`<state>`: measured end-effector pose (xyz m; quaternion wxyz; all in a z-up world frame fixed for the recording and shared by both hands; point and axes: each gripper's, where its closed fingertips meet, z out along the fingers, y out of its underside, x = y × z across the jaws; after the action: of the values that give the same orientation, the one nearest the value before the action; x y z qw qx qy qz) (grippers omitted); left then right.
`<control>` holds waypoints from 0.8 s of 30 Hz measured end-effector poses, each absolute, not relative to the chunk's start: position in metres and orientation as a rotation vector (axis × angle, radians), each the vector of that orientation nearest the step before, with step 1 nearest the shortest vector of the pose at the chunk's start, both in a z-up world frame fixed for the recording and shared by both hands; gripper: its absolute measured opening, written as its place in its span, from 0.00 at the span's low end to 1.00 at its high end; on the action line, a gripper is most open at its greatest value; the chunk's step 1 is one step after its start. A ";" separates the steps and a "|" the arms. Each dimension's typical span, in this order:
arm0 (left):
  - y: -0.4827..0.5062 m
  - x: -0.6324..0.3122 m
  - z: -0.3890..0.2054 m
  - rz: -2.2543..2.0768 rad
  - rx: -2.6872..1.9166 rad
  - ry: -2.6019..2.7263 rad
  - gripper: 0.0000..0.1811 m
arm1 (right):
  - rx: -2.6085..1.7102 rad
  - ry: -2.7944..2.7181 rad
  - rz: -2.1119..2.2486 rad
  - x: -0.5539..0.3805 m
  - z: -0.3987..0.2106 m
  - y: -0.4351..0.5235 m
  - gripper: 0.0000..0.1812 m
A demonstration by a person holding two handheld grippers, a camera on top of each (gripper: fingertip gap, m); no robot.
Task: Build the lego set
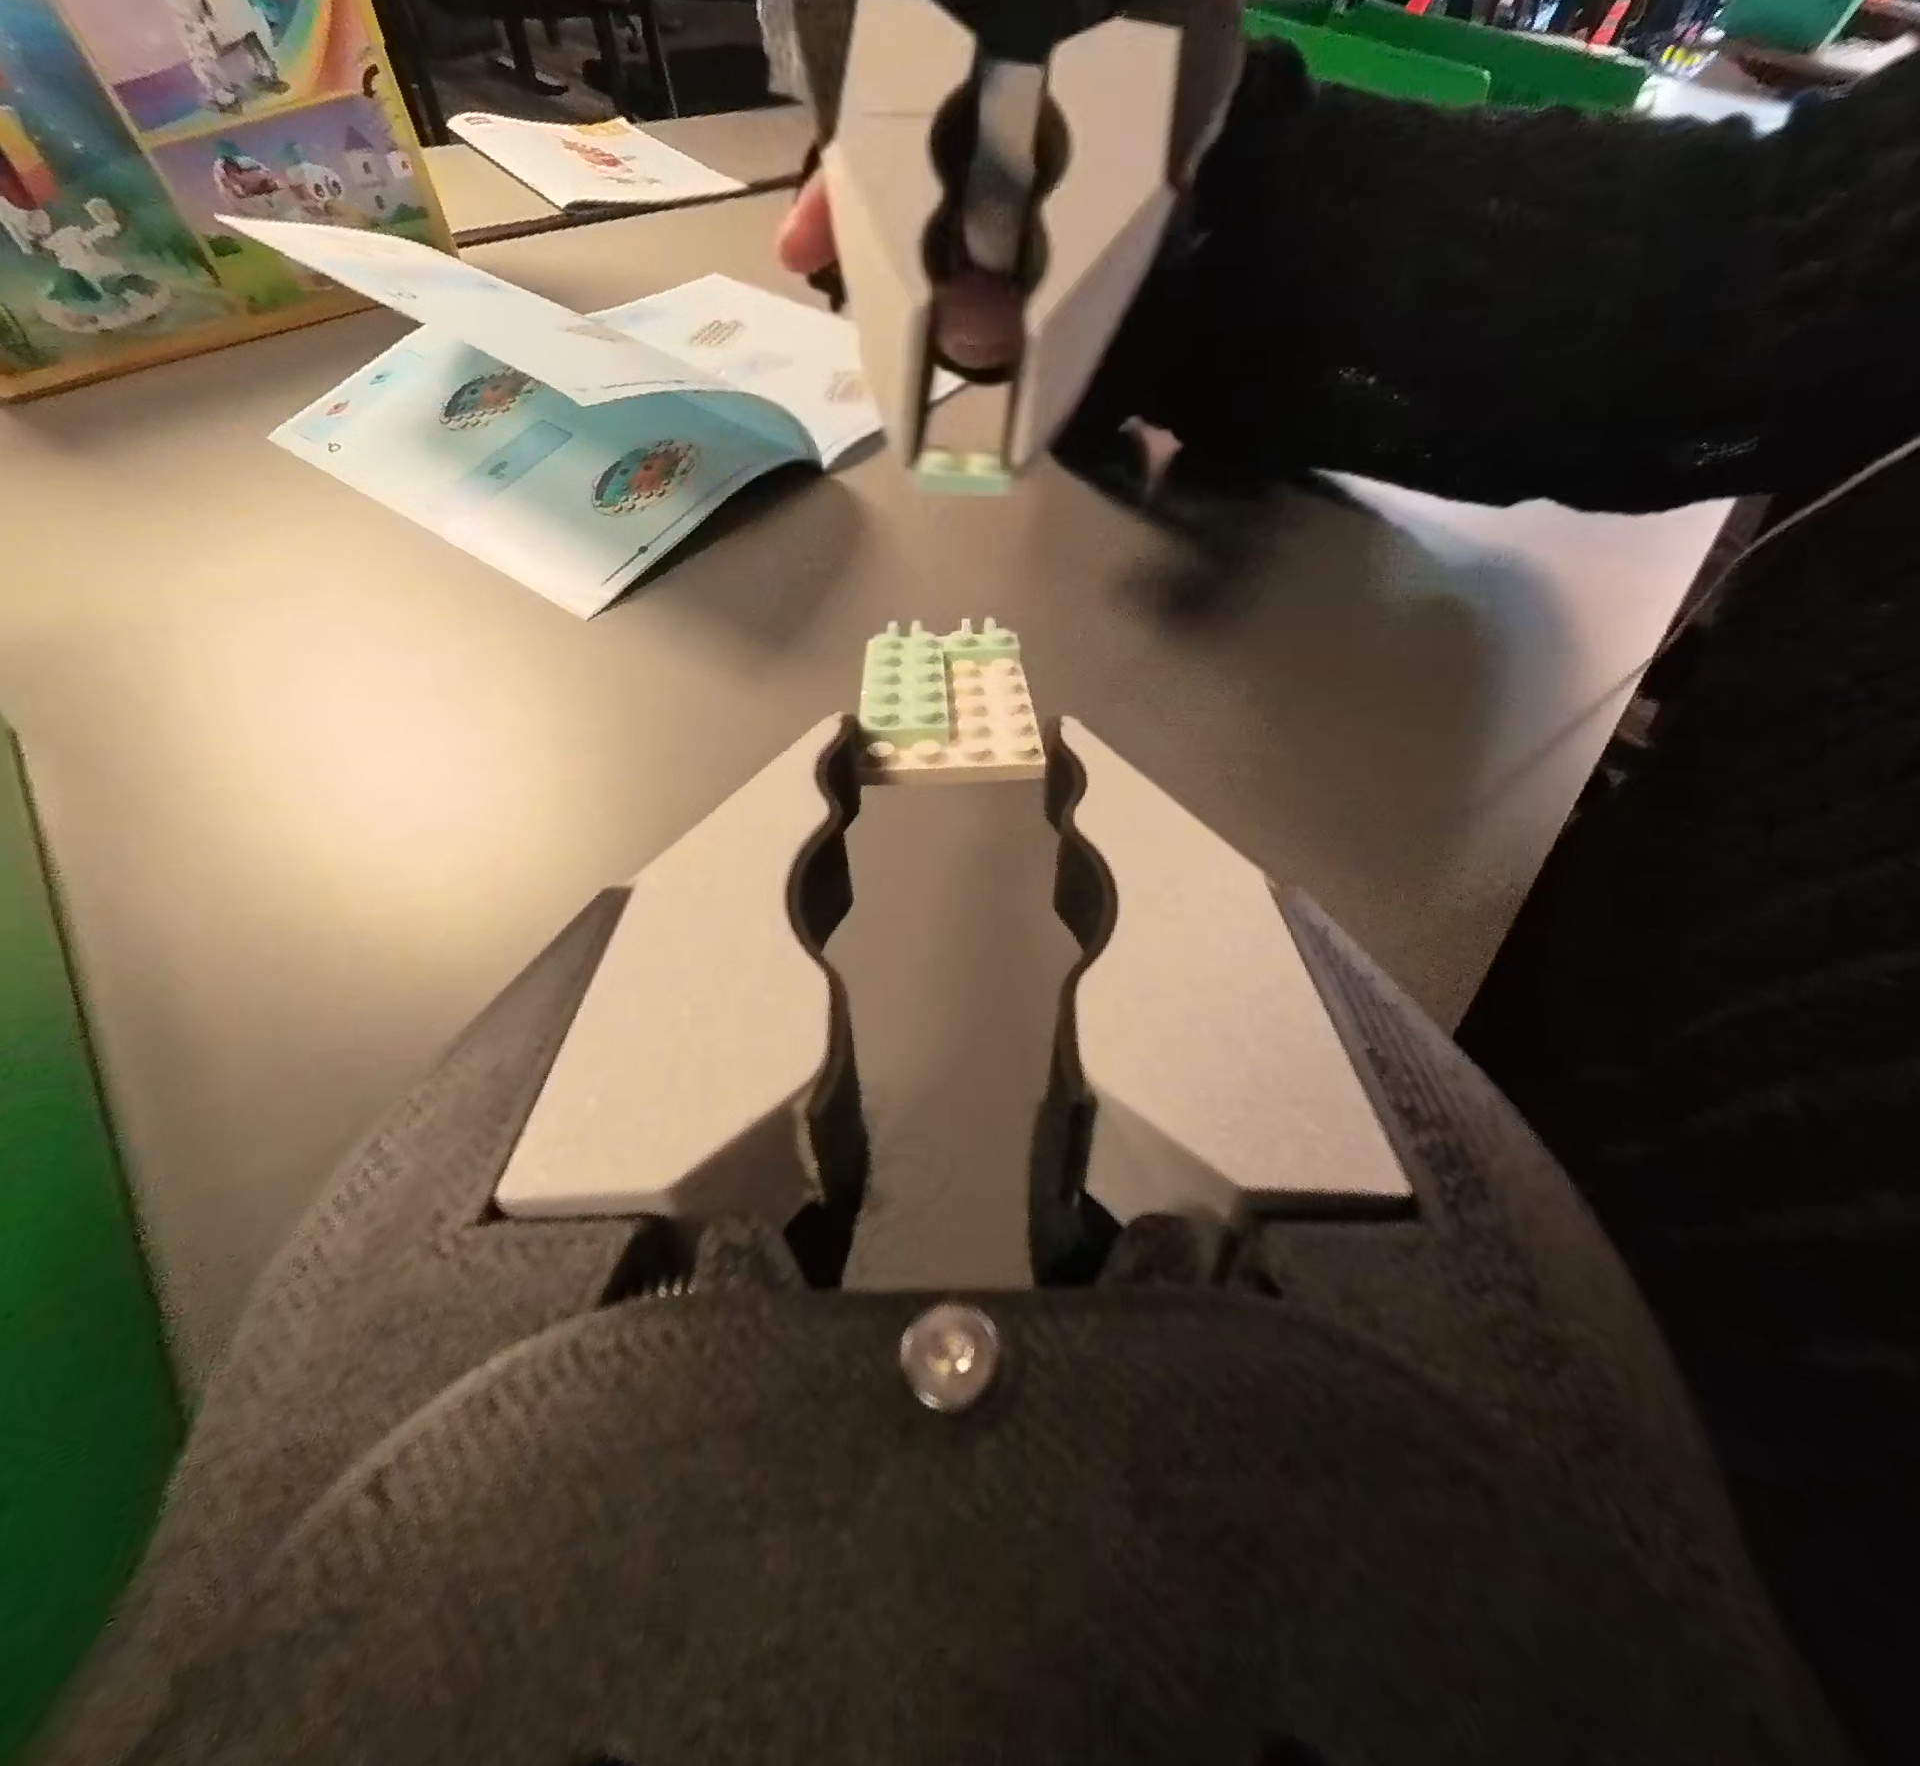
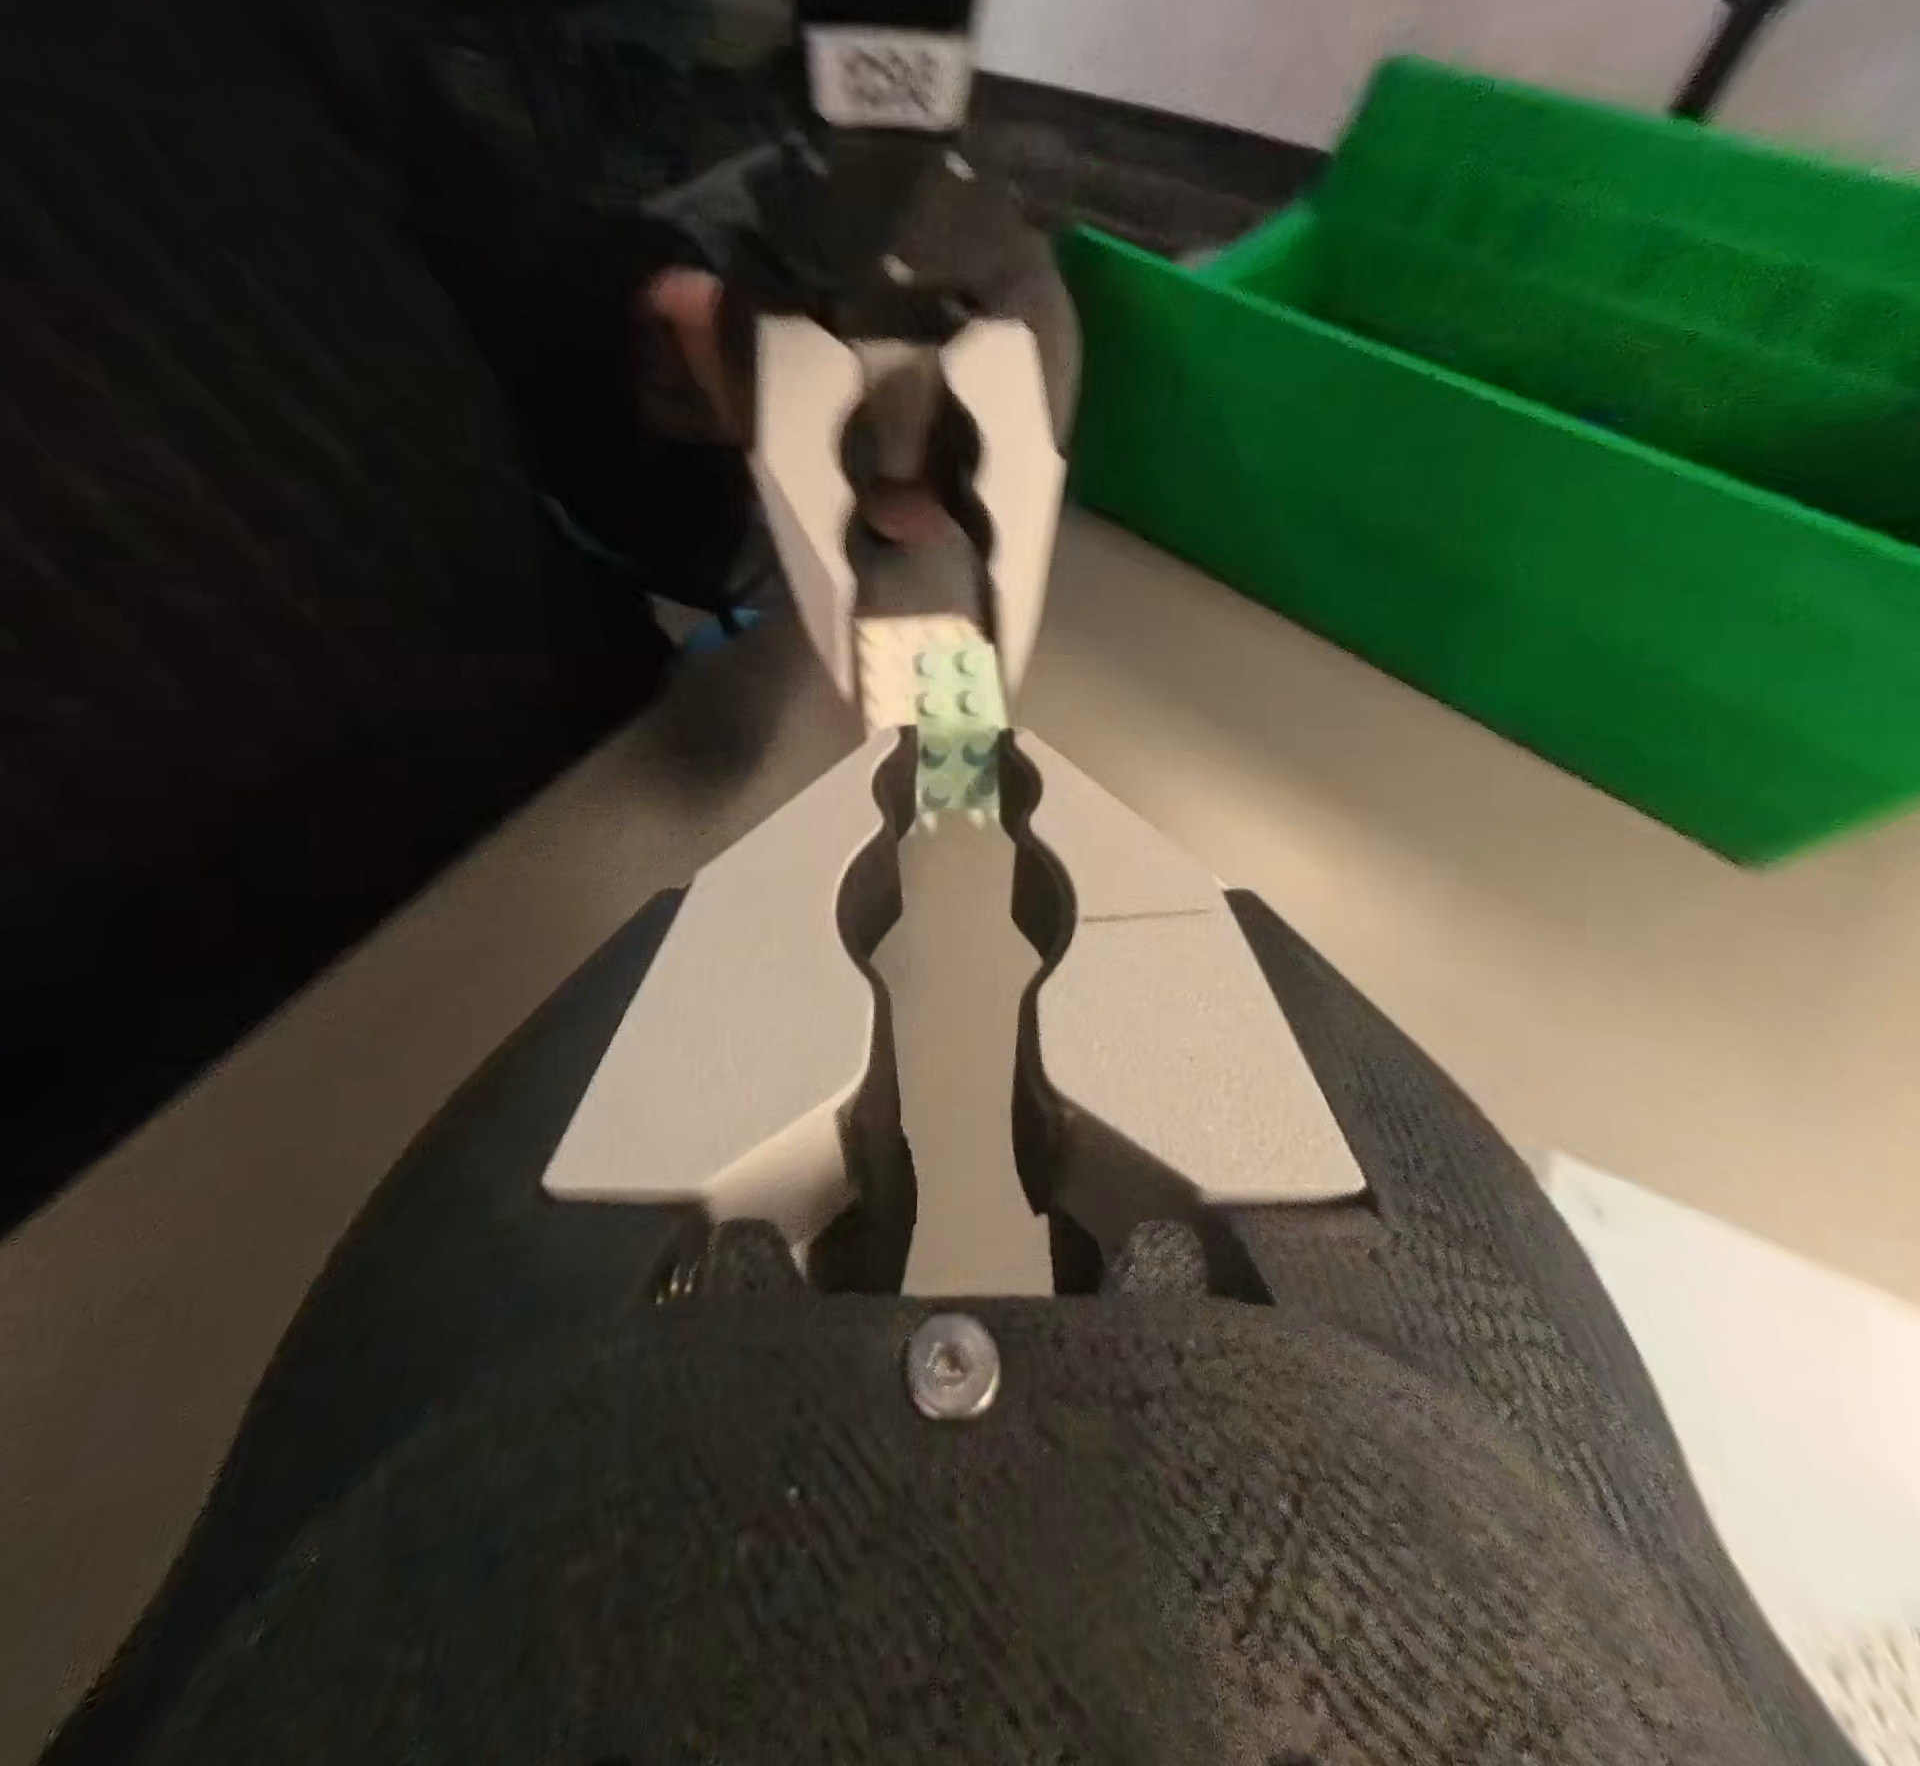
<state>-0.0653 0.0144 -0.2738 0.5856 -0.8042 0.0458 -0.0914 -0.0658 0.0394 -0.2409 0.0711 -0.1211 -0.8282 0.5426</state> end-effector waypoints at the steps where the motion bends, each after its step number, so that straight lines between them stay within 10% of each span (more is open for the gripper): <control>1: 0.017 -0.064 -0.273 -0.227 -1.864 0.106 0.19 | -0.331 -2.511 1.634 -0.060 -0.238 0.033 0.08; 24: 0.034 -0.064 -0.260 -0.273 -1.761 0.036 0.19 | -0.276 -2.541 1.232 -0.057 -0.258 0.033 0.18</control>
<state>-0.0639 0.0345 -0.2598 0.6286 -0.7684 0.0156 -0.1193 -0.0568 0.0325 -0.2579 0.1516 -0.0963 -0.8852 0.4291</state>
